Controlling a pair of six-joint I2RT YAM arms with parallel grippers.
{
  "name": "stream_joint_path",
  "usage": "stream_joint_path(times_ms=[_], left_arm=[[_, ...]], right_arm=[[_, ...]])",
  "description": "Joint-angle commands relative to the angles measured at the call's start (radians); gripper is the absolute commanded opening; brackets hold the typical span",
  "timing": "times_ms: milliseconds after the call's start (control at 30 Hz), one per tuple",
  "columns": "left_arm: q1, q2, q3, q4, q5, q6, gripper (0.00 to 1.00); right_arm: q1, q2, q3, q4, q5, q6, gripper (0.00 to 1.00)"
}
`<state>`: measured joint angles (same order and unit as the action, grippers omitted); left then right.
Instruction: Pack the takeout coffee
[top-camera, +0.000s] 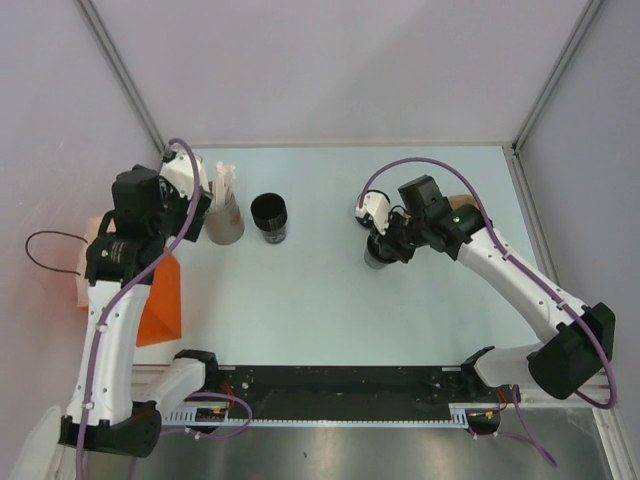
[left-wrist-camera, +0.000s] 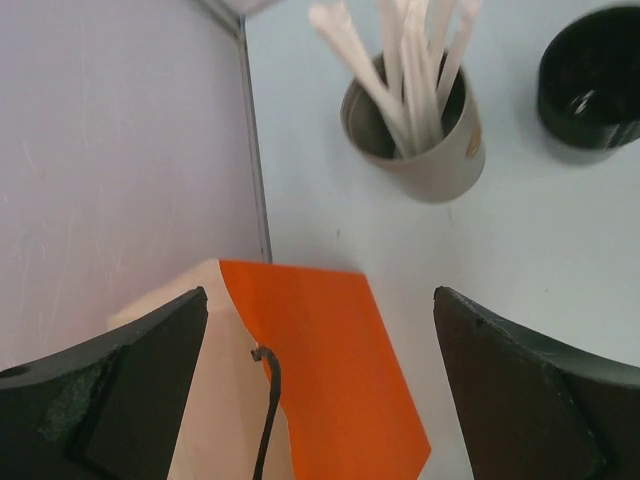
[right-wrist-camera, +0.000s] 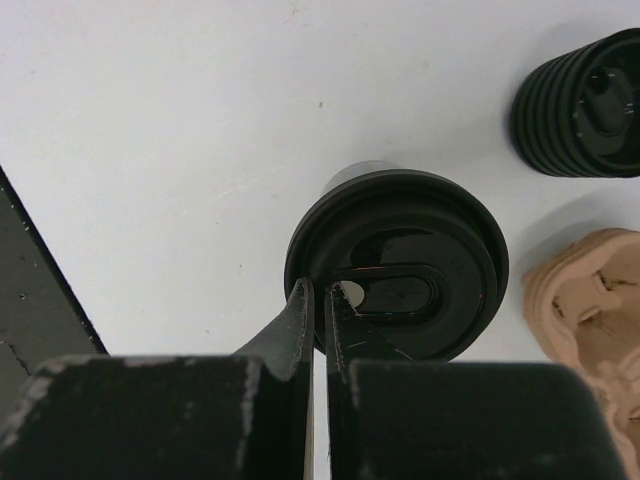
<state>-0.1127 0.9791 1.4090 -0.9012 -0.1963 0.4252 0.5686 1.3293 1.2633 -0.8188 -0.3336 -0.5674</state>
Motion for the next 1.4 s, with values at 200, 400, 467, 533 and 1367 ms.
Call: stream_joint_path(times_ms=[200,400,467,533,1367], left_arm=[[0.139,-0.057,-0.111,0.045,-0.064,0.055,0.77],[0.139,-0.063,-0.091,0.018,-0.065,0.047,0.29],[0.137,-0.069,-0.088,0.012,-0.061,0.049,0.15],[0.139,-0.072,-0.082,0.002,-0.045,0.044,0.00],[-0.341,-0.037,-0.062,-0.073,0.066,-0.006,0.00]], right_arm=[[0.020,-0.054,-0.054,0.055,-0.025,0.011,0.00],[0.022,-0.061,-0.065,0.063,-0.021,0.012,0.00],[0.022,-0.067,-0.068,0.066,-0.019,0.012,0.00],[0.022,-0.070,-0.070,0.067,-0.019,0.012,0.00],[-0.064,-0.117,-0.073,0.104,-0.021,0.040,0.00]])
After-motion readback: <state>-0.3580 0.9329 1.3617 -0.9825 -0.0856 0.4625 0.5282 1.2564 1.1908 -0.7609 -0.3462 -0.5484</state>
